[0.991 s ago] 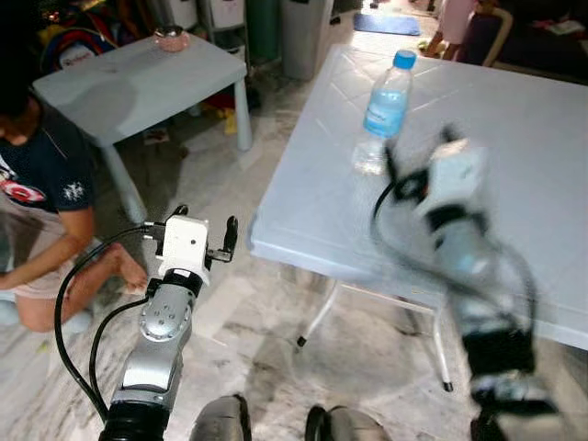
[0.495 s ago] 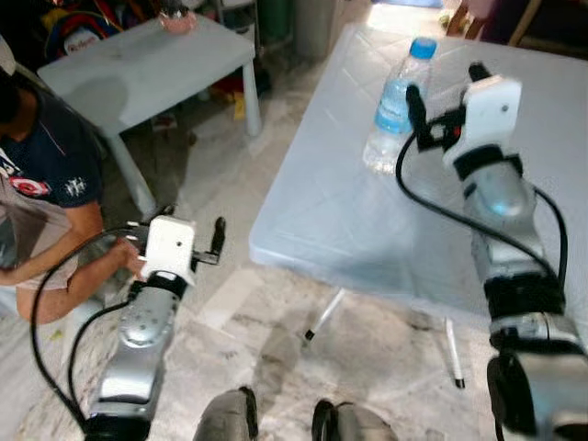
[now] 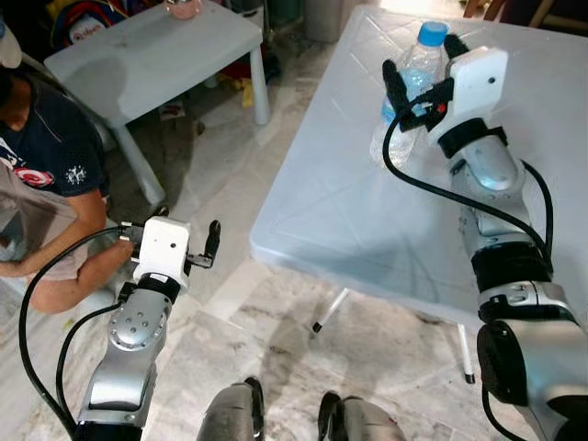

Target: Restocking fridge

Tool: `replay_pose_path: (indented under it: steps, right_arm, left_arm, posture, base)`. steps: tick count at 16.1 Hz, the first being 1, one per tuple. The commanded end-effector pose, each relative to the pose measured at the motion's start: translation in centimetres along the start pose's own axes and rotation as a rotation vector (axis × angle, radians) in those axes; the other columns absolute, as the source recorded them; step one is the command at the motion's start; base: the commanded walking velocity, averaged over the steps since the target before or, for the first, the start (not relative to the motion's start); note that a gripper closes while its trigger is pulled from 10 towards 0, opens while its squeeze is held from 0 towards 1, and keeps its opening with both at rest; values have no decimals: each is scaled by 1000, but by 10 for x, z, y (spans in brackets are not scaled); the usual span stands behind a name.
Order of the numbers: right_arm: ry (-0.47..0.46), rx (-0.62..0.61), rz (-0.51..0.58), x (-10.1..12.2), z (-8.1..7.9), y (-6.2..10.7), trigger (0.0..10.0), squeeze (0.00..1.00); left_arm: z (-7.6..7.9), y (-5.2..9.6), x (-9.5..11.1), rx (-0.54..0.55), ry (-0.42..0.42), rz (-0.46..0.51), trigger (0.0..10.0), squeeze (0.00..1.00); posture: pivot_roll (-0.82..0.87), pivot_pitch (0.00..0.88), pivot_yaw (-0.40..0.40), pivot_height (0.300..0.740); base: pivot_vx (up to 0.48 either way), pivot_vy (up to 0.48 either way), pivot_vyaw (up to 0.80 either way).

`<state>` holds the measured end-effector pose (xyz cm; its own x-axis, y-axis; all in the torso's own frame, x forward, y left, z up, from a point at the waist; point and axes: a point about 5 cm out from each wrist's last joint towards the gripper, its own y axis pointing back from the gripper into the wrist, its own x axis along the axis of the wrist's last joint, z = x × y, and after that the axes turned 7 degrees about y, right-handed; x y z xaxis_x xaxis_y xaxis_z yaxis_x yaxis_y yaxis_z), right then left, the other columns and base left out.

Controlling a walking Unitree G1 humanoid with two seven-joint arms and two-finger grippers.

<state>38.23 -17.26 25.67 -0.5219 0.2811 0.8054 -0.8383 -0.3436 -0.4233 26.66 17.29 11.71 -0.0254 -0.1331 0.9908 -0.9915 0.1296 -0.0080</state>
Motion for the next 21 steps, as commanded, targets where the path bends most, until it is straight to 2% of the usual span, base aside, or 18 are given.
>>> replay_pose_path:
  steps: [1, 3, 4, 5, 9, 12, 14, 16, 21]
  right_arm:
    - [-15, 16, 40, 8, 1, -6, 10000, 0]
    - [-6, 31, 53, 11, 6, -9, 10000, 0]
    - [-33, 19, 54, 13, 12, -13, 784, 0]
    - [-42, 8, 52, 14, 14, -15, 0, 0]
    - [-5, 8, -20, 12, 22, -24, 0, 0]
    - [-39, -6, -81, 11, 28, -31, 39, 0]
    - [-10, 2, -98, 12, 29, -34, 235, 0]
    - [17, 18, -123, 12, 29, -36, 118, 0]
    - [17, 13, -170, 4, 28, -34, 0, 0]
  left_arm:
    - [-3, 3, 0, -4, -13, -11, 10000, 0]
    - [-3, 3, 1, -8, -15, -16, 10000, 0]
    - [-1, 4, 0, -16, -18, -21, 10000, 0]
    - [-1, 4, 0, -20, -19, -22, 10000, 0]
    - [4, 4, -1, -28, -7, -35, 10000, 0]
    - [8, 3, -2, -47, -7, -43, 10000, 0]
    - [9, 2, -2, -51, -5, -46, 10000, 0]
    - [10, 2, -3, -54, -2, -49, 10000, 0]
    - [15, -1, -5, -74, 7, -57, 10000, 0]
  posture:
    - [190, 197, 50, 740]
    - [191, 198, 54, 740]
    - [190, 199, 55, 740]
    - [190, 199, 54, 740]
    - [190, 197, 50, 740]
    - [188, 195, 49, 740]
    - [187, 193, 47, 740]
    - [183, 190, 44, 740]
    - [175, 181, 42, 740]
  base:
    - [0, 0, 0]
    - [0, 0, 0]
    - [0, 0, 0]
    - [0, 0, 0]
    - [0, 0, 0]
    - [0, 0, 0]
    - [0, 0, 0]
    - [0, 0, 0]
    - [0, 0, 0]
